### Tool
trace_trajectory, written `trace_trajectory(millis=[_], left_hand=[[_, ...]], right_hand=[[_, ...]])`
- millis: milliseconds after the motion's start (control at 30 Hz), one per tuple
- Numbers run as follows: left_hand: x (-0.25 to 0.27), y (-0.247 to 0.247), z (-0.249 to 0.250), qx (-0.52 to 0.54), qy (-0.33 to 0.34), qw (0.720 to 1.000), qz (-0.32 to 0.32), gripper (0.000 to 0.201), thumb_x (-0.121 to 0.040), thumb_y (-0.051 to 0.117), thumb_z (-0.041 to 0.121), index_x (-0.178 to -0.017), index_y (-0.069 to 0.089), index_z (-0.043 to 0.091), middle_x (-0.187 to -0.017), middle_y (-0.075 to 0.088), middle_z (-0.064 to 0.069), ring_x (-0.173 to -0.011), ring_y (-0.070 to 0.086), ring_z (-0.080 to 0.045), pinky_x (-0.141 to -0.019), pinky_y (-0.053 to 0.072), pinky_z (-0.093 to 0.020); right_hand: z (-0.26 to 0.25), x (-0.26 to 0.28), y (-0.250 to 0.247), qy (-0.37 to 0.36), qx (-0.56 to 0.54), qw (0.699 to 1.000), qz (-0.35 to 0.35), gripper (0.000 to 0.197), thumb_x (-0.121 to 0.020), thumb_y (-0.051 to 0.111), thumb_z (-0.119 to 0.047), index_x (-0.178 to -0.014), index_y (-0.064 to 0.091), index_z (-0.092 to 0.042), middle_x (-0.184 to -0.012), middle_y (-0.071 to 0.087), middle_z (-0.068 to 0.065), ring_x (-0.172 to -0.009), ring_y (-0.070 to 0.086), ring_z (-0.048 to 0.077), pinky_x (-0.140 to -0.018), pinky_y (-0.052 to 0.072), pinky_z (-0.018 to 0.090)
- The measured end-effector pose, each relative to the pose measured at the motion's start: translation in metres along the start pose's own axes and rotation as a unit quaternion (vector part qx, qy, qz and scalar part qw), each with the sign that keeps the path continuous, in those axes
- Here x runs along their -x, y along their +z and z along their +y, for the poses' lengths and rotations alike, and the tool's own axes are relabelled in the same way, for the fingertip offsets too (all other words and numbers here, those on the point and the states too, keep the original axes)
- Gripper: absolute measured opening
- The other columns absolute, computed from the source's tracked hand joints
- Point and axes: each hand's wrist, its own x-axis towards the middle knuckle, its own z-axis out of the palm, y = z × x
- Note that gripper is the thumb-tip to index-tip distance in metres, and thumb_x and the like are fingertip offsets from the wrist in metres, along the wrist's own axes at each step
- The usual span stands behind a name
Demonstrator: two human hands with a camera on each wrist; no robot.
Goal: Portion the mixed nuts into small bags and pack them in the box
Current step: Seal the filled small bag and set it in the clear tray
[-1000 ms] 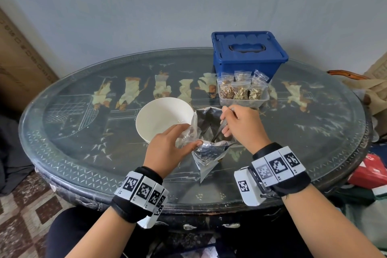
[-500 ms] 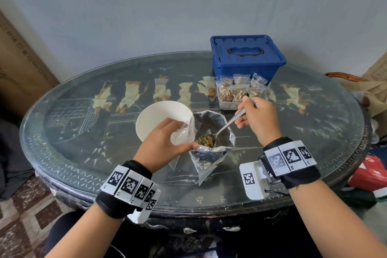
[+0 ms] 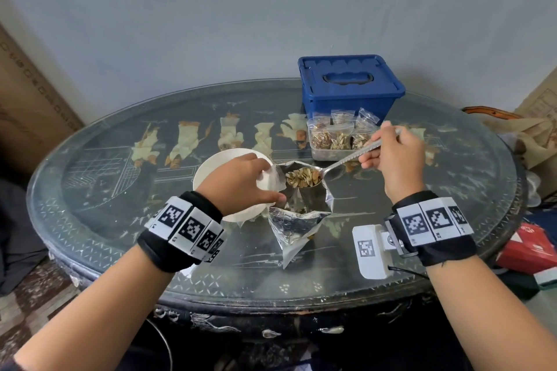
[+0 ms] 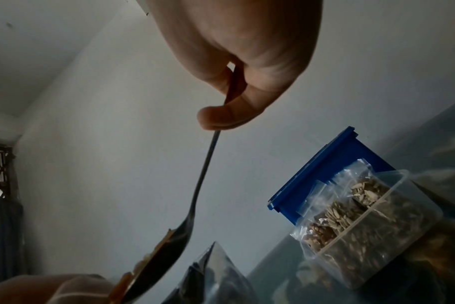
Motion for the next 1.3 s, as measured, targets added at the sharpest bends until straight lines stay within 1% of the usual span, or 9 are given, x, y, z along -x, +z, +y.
trace_trajectory(millis=[100, 233, 400, 567, 767, 933, 1033, 1167, 1300], left_hand=[[-0.004, -0.001, 0.001, -0.024, -0.002, 1.0, -0.013, 0.064, -0.074, 0.063, 0.059, -0.121, 0.054, 0.016, -0.096, 0.045, 0.009, -0.085, 0.043, -0.009, -0.074, 0.033, -0.021], [-0.008, 0.0, 0.002, -0.038, 0.003, 0.999, -0.019, 0.064, -0.074, 0.062, 0.061, -0.121, 0.054, 0.017, -0.106, 0.054, 0.004, -0.086, 0.043, -0.01, -0.078, 0.04, -0.025], [-0.01, 0.001, 0.005, -0.044, 0.014, 0.999, -0.018, 0.065, -0.072, 0.06, 0.064, -0.118, 0.055, 0.018, -0.101, 0.053, 0.005, -0.087, 0.048, -0.012, -0.08, 0.045, -0.029], [-0.012, 0.001, 0.011, -0.041, 0.026, 0.999, -0.011, 0.059, -0.073, 0.061, 0.063, -0.11, 0.056, 0.017, -0.102, 0.055, 0.004, -0.088, 0.049, -0.013, -0.076, 0.043, -0.027], [-0.012, 0.005, 0.017, -0.003, 0.033, 0.999, 0.015, 0.045, -0.073, 0.065, 0.058, -0.088, 0.048, 0.019, -0.085, 0.046, 0.007, -0.079, 0.044, -0.012, -0.067, 0.03, -0.021], [-0.009, 0.012, 0.014, 0.064, 0.021, 0.996, 0.059, 0.059, -0.071, 0.068, 0.055, -0.11, 0.054, 0.013, -0.086, 0.047, 0.009, -0.079, 0.046, -0.011, -0.069, 0.033, -0.019], [-0.004, 0.017, 0.011, 0.111, 0.009, 0.989, 0.101, 0.056, -0.07, 0.072, 0.05, -0.106, 0.054, 0.011, -0.077, 0.047, 0.012, -0.073, 0.048, -0.011, -0.061, 0.034, -0.019], [0.004, 0.025, 0.007, 0.198, -0.011, 0.969, 0.148, 0.046, -0.068, 0.078, 0.04, -0.095, 0.05, 0.016, -0.074, 0.053, 0.009, -0.065, 0.05, -0.006, -0.062, 0.042, -0.019], [0.01, 0.03, 0.004, 0.24, -0.02, 0.954, 0.179, 0.043, -0.069, 0.078, 0.034, -0.098, 0.056, 0.011, -0.082, 0.062, 0.006, -0.072, 0.055, -0.005, -0.068, 0.042, -0.014]], right_hand=[[-0.006, 0.0, -0.003, -0.007, -0.011, 1.0, 0.007, 0.033, -0.1, 0.038, -0.019, -0.072, 0.05, -0.009, -0.057, 0.056, 0.009, -0.038, 0.055, 0.009, -0.038, 0.046, 0.019], [-0.008, 0.0, -0.005, -0.01, -0.016, 1.0, 0.018, 0.033, -0.1, 0.039, -0.021, -0.072, 0.05, -0.01, -0.054, 0.057, 0.006, -0.039, 0.056, 0.01, -0.04, 0.046, 0.021], [-0.009, 0.001, -0.004, -0.007, -0.025, 0.999, 0.02, 0.032, -0.1, 0.039, -0.021, -0.072, 0.051, -0.009, -0.056, 0.057, 0.007, -0.039, 0.056, 0.01, -0.039, 0.046, 0.02], [-0.007, 0.004, 0.002, -0.002, -0.034, 0.999, 0.009, 0.032, -0.1, 0.039, -0.021, -0.072, 0.05, -0.01, -0.056, 0.057, 0.008, -0.039, 0.056, 0.011, -0.038, 0.045, 0.02], [-0.013, 0.01, 0.017, -0.029, -0.033, 0.999, -0.011, 0.034, -0.1, 0.041, -0.019, -0.069, 0.051, -0.01, -0.058, 0.057, 0.01, -0.038, 0.056, 0.011, -0.037, 0.045, 0.02], [-0.029, 0.02, 0.031, -0.108, 0.013, 0.991, -0.073, 0.031, -0.099, 0.042, -0.021, -0.072, 0.054, -0.01, -0.057, 0.059, 0.006, -0.041, 0.06, 0.015, -0.041, 0.051, 0.029], [-0.039, 0.028, 0.04, -0.185, 0.045, 0.975, -0.115, 0.029, -0.099, 0.043, -0.02, -0.076, 0.055, -0.006, -0.059, 0.061, 0.007, -0.044, 0.062, 0.014, -0.044, 0.052, 0.037], [-0.05, 0.034, 0.047, -0.283, 0.07, 0.943, -0.161, 0.025, -0.098, 0.045, -0.02, -0.079, 0.057, -0.007, -0.062, 0.061, 0.003, -0.046, 0.062, 0.008, -0.044, 0.052, 0.034], [-0.056, 0.037, 0.049, -0.352, 0.081, 0.913, -0.192, 0.024, -0.097, 0.048, -0.016, -0.081, 0.061, -0.004, -0.059, 0.061, 0.005, -0.048, 0.062, 0.008, -0.044, 0.05, 0.028]])
